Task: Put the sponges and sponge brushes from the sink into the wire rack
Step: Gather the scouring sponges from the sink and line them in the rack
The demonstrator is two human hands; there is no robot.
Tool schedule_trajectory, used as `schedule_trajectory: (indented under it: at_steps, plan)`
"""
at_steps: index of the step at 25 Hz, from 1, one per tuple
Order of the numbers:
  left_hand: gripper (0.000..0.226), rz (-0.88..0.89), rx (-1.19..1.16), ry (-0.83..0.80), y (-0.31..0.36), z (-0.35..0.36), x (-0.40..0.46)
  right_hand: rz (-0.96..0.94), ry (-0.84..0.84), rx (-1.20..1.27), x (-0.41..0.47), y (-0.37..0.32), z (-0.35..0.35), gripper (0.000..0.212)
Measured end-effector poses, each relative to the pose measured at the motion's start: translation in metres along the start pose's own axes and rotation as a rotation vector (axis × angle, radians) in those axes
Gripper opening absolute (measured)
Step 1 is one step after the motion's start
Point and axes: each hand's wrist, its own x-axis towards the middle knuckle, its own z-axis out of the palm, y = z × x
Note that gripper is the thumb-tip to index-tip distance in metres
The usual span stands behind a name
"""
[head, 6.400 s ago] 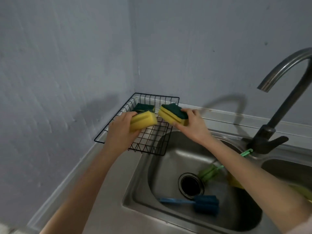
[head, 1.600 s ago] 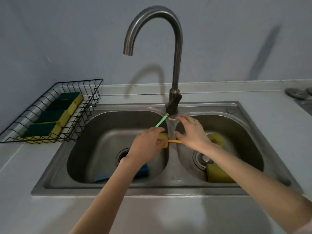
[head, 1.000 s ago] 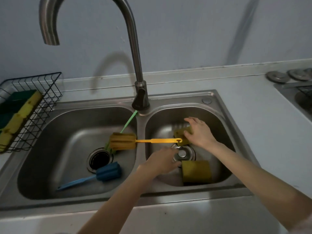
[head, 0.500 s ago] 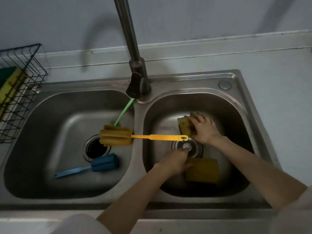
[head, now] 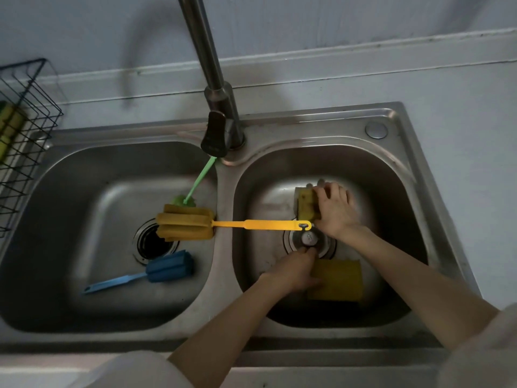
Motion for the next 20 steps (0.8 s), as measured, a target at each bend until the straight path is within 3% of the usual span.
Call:
schedule_trajectory:
  at_steps: [5,9,20]
  plan:
    - [0.056,0.008,-0.058,0.040,0.004,-0.006,-0.014,0.082,-0.023,0.077,-0.005,-0.003,-0.012,0.076]
    - [0.044,0.076,-0.076,0.102,0.007,-0.018,-0.032,0.061,-0.002,0.075,-0.016,-0.002,-0.028,0.090]
    - [0.045,0.240,-0.063,0.383,0.013,-0.051,-0.079,0.028,0.218,0.141,-0.056,-0.031,-0.092,0.083]
